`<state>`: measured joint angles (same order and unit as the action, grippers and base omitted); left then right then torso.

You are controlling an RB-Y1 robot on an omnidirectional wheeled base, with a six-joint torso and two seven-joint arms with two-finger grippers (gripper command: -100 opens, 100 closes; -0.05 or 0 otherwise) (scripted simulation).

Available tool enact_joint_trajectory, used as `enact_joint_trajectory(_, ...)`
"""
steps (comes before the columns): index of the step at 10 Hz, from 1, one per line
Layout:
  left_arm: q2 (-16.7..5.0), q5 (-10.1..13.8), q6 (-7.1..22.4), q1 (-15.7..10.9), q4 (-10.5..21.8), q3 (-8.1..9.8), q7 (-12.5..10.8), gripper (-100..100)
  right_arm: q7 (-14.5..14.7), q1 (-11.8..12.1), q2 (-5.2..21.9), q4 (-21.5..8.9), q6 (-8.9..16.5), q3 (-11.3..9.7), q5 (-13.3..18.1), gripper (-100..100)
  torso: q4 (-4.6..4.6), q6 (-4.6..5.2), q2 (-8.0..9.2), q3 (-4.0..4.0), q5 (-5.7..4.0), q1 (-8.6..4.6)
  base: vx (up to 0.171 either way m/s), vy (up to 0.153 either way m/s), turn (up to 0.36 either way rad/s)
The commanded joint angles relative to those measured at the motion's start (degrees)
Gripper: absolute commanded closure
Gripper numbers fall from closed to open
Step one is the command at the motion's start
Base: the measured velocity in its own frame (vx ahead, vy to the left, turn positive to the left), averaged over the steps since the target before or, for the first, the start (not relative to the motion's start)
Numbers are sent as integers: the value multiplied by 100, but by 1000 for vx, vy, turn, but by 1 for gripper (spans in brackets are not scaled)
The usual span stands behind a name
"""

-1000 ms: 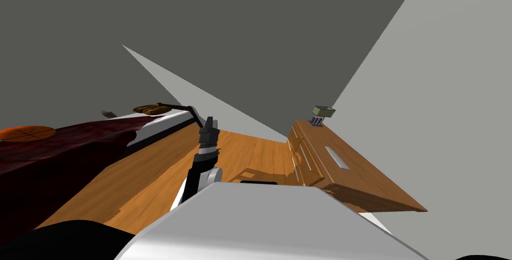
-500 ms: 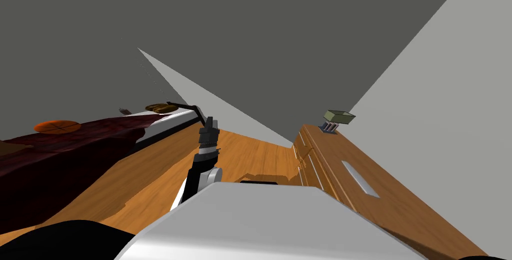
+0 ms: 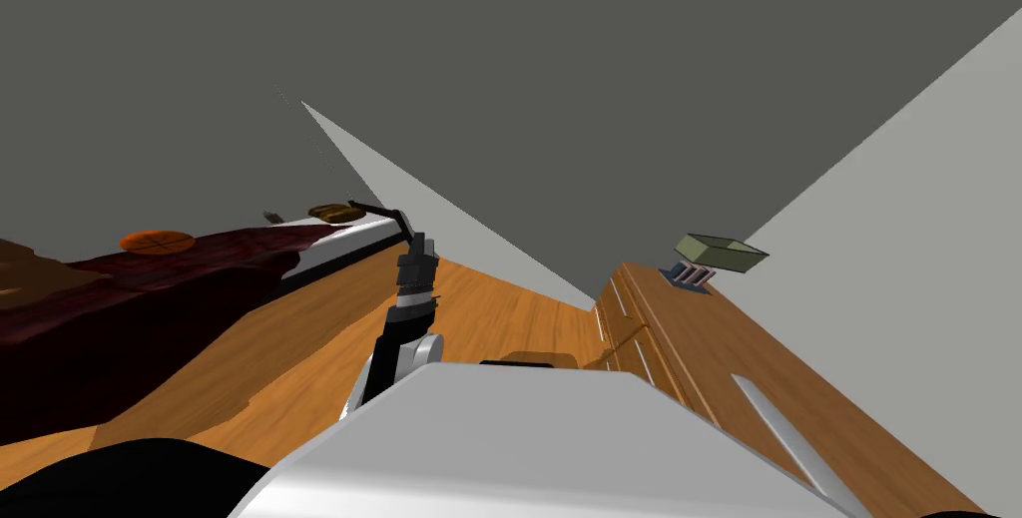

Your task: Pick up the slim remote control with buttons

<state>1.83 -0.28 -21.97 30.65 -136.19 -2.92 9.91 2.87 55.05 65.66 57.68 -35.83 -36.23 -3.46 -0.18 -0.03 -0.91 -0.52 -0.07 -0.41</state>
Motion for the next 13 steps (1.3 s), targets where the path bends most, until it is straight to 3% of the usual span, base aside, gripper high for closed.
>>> enact_joint_trajectory(1, 0, 0, 0, 0, 0, 0, 0, 0, 81, 24, 229, -216, 71, -211, 10, -100, 0, 0, 0, 0, 0, 0, 285, -126, 122)
enact_joint_trajectory(9, 0, 0, 0, 0, 0, 0, 0, 0, 300, 25, 663, -602, 110, -620, 42, -100, 4, 2, 14, 9, 0, 5, 194, -123, 55)
enact_joint_trajectory(13, 0, 0, 0, 0, 0, 0, 0, 0, 377, -113, 630, -604, 135, -708, 64, -100, 2, 3, 9, 4, 0, 20, 213, -110, 34)
